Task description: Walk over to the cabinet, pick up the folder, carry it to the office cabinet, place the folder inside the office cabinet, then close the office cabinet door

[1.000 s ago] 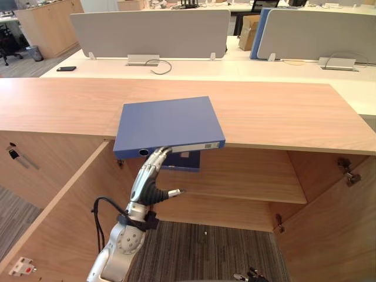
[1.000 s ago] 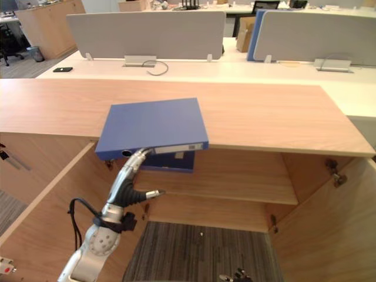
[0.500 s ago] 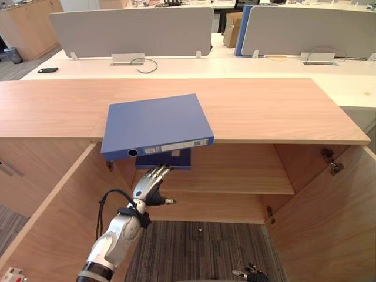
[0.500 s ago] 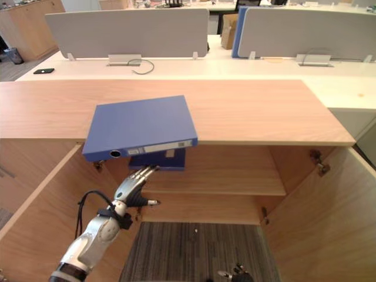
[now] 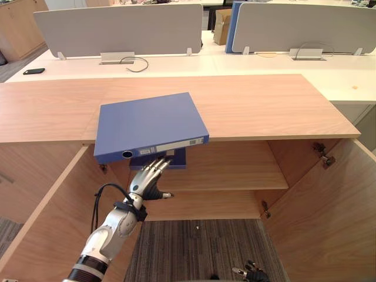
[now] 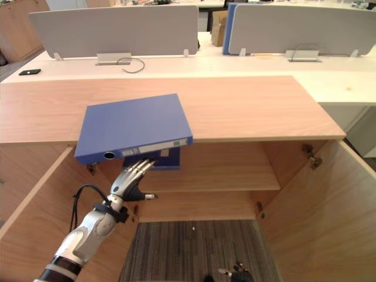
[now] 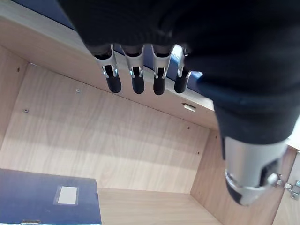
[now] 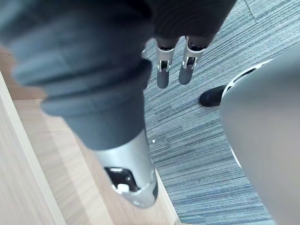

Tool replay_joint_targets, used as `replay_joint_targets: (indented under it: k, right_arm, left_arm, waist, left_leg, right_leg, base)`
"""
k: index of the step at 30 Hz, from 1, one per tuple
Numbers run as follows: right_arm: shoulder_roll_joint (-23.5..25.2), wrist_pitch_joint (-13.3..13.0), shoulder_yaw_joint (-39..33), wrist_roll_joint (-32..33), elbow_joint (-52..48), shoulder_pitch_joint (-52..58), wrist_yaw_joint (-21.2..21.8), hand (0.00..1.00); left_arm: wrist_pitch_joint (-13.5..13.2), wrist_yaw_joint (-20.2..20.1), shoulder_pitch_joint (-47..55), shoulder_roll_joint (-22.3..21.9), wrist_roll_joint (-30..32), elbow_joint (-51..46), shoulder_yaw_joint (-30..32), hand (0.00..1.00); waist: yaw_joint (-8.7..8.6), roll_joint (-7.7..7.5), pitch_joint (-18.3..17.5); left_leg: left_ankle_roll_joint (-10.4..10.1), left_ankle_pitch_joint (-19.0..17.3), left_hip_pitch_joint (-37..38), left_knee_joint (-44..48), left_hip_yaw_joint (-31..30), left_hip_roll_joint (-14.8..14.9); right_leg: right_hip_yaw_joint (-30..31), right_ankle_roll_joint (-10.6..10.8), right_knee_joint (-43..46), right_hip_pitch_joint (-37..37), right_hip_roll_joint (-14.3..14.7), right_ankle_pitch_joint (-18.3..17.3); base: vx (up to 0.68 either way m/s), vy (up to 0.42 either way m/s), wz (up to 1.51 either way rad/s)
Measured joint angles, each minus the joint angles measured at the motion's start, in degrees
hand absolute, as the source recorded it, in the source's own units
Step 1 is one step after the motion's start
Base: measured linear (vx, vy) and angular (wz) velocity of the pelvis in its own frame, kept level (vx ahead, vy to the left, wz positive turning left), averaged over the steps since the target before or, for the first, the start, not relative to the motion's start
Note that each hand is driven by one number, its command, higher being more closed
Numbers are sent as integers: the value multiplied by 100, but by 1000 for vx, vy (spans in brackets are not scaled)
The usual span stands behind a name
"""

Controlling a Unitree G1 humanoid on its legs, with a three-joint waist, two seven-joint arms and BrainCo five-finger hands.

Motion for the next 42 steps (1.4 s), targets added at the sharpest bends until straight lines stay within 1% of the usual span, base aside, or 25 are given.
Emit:
replay_joint_targets:
  k: [5, 7, 12, 14, 16, 18, 19, 21, 25, 30, 32, 34, 37, 39, 42]
  right_arm:
    - [0, -8, 5, 0, 3, -8, -1, 0]
    - [0, -9, 4, 2, 7, -19, -1, 0]
    - [1, -16, 4, 7, 17, -25, -1, 0]
    - [0, -22, 3, 17, 37, -26, -1, 0]
    - [0, -25, 3, 19, 44, -26, -1, 0]
    - [1, -26, 2, 23, 50, -27, -1, 0]
    - [4, -28, 0, 26, 62, -27, -2, 0]
    - [4, -34, -5, 29, 133, -41, -2, 0]
    - [5, -49, 3, 31, 280, -74, -4, 0]
    - [5, -54, 12, 31, 374, -82, -9, 0]
    - [5, -55, 15, 31, 407, -89, -12, 0]
    - [5, -55, 15, 31, 411, -89, -15, 0]
    - [-20, -54, 22, 28, 404, -91, -19, 0]
    - [-23, -52, 32, 27, 398, -92, -19, 0]
    - [-22, -49, 31, 27, 390, -93, -18, 0]
  left_arm:
    - [-114, -126, 66, 72, -14, 1, -269, 0]
    - [-183, -267, 73, 132, -69, 1, -423, 0]
    - [-242, -538, 121, 189, -221, -174, -782, 0]
    - [-294, -725, 267, 225, -535, -925, -995, 0]
    - [-382, -801, 297, 216, -865, -1515, -1115, 0]
    - [-529, -825, 273, 161, -1414, -2286, -1162, 0]
    - [-543, -824, 257, 109, -1495, -2415, -1155, 0]
    - [-544, -758, 195, -127, -1893, -2720, -1155, 0]
    - [-534, -510, 165, -328, -2173, -2938, -1151, 0]
    - [-531, -362, 19, -403, -2192, -2964, -1064, 0]
    - [-518, -257, -38, -431, -2125, -2991, -871, 0]
    - [-475, -245, -77, -420, -2048, -2988, -718, 0]
    - [-447, -161, -230, -191, -1874, -2720, -564, 0]
    - [-401, -135, -331, 37, -1605, -2277, -434, 0]
    - [-310, -118, -424, 230, -1318, -1767, -294, 0]
  waist:
    - [-14, -9, 7]
    - [-34, -10, 8]
    - [-52, -11, 9]
    - [-59, -11, 9]
    - [-56, -11, 8]
    - [-57, -11, 6]
    - [-49, -14, -1]
    - [-17, -10, -19]
    - [56, -12, -64]
    - [68, -12, -174]
    - [77, -9, -194]
    - [83, -9, -194]
    - [93, -5, -197]
    - [79, -1, -208]
    - [65, -7, -204]
  left_leg:
    - [0, 0, -21, -2, -6, -2]
    - [1, 2, -60, 1, -25, -10]
    - [3, 3, -60, 0, -53, -20]
    - [9, 3, -61, -1, -56, -35]
    - [19, 4, -63, -1, -62, -48]
    - [34, 9, -61, 1, -64, -68]
    - [41, 13, -77, 17, -70, -68]
    - [55, 18, -121, 53, -94, -70]
    - [66, 15, -178, 124, -106, -79]
    - [68, 17, -239, 146, -107, -70]
    - [67, 17, -247, 160, -107, -64]
    - [67, 17, -249, 167, -106, -61]
    - [62, 18, -162, 123, -89, -76]
    - [60, 19, -156, 114, -83, -79]
    - [58, 21, -149, 106, -81, -80]
  right_leg:
    - [-3, 0, 0, -22, -1, 0]
    - [-14, 0, 1, -56, -8, 0]
    - [-32, 0, 3, -47, -18, 0]
    - [-31, 7, 4, -47, -34, 4]
    - [-33, 14, 4, -45, -48, 9]
    - [-35, 26, 3, -38, -69, 17]
    - [-17, 27, 12, -40, -91, 18]
    - [-16, 38, 31, -50, -115, 27]
    - [-17, 45, 33, -57, -150, 43]
    - [-9, 42, 35, -90, -148, 46]
    - [-9, 39, 35, -94, -142, 47]
    - [-8, 37, 36, -93, -138, 48]
    - [0, 27, 33, -54, -95, 56]
    - [2, 24, 23, -59, -94, 58]
    - [2, 21, 4, -61, -94, 61]
  base:
    - [0, 0, 0]
    - [0, 0, 0]
    - [-6, 0, 1]
    - [0, 0, 0]
    - [0, 0, 0]
    - [0, 0, 0]
    - [0, 0, 4]
    - [-17, -2, 7]
    - [-64, 1, 3]
    - [-43, -3, 0]
    - [-15, -7, 0]
    - [-31, -13, 0]
    - [-25, -13, -3]
    - [-35, -3, -3]
    - [0, 0, 0]
